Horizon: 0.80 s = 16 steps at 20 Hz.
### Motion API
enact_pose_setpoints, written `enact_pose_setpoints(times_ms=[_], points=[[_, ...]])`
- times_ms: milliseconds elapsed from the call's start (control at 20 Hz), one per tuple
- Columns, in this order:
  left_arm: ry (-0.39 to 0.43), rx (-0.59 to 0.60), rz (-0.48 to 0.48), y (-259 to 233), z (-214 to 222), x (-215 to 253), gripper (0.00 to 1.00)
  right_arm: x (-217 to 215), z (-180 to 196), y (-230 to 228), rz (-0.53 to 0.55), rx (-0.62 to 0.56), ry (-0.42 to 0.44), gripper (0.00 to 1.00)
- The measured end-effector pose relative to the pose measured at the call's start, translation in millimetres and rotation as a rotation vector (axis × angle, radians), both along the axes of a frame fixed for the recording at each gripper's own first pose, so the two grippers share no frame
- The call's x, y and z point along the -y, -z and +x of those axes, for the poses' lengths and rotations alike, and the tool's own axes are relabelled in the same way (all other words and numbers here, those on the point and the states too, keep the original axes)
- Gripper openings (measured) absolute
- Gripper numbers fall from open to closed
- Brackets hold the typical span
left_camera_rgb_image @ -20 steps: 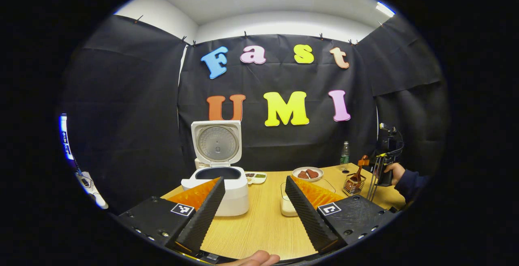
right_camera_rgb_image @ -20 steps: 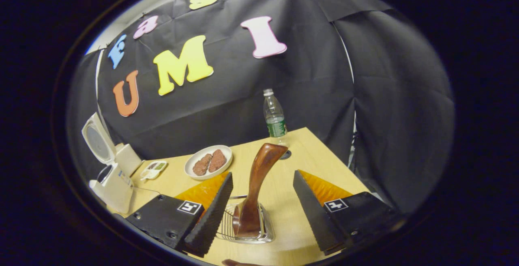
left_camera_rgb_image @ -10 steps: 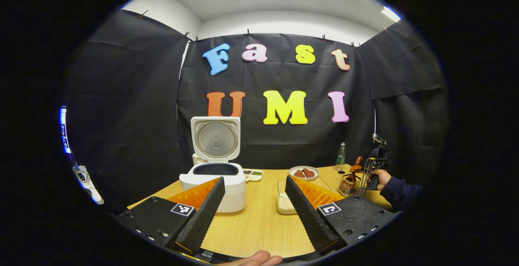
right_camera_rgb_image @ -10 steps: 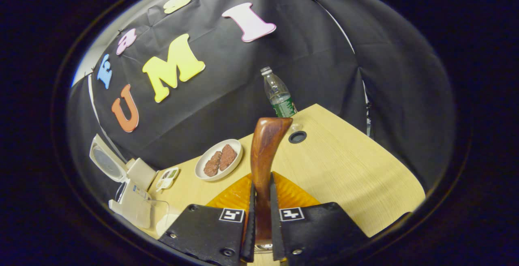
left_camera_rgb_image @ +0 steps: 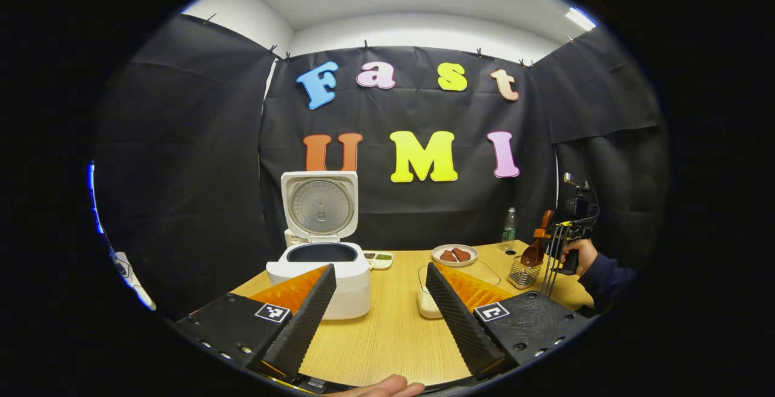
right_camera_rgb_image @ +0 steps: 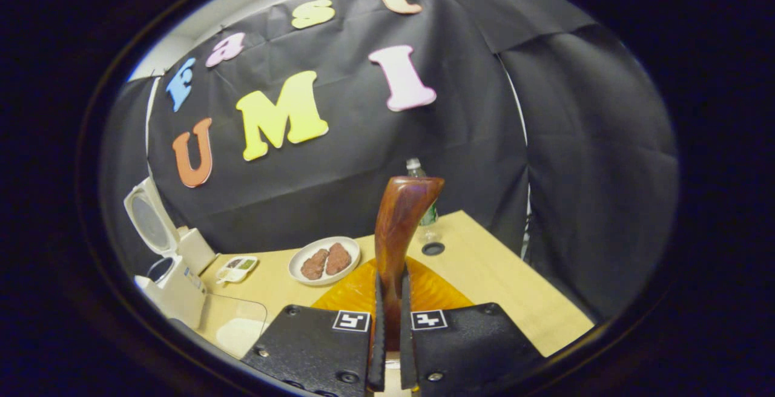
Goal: Close the left gripper, press the button to open the rice cooker; take a wooden spoon from the chopstick holder with the right hand, scoop a spoonful of rice and pour it into the rice cooker, then put the wooden spoon back into the chopstick holder.
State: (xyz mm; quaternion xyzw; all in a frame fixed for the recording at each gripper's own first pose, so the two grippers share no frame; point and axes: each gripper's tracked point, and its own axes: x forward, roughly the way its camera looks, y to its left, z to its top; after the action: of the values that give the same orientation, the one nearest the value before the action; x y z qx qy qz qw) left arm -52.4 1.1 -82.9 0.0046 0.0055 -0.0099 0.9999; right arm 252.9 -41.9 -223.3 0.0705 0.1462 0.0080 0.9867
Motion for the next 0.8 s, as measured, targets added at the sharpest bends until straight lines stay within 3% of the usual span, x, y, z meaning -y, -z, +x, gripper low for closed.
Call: enact_pose_setpoints(times_ms=[250, 550, 800], points=[[0.016, 0.0, -0.032, 0, 9, -17, 0.95, -44, -26, -40, -0.013, 0.052, -0.031, 0.11], [-0.014, -0.007, -0.032, 7, 15, -41, 0.95, -121, -44, -70, -0.015, 0.137, -0.135, 0.12], [-0.026, -0.028, -0.045, 13, 17, -52, 0.95, -184, -49, -50, -0.042, 0.112, -0.19, 0.13]])
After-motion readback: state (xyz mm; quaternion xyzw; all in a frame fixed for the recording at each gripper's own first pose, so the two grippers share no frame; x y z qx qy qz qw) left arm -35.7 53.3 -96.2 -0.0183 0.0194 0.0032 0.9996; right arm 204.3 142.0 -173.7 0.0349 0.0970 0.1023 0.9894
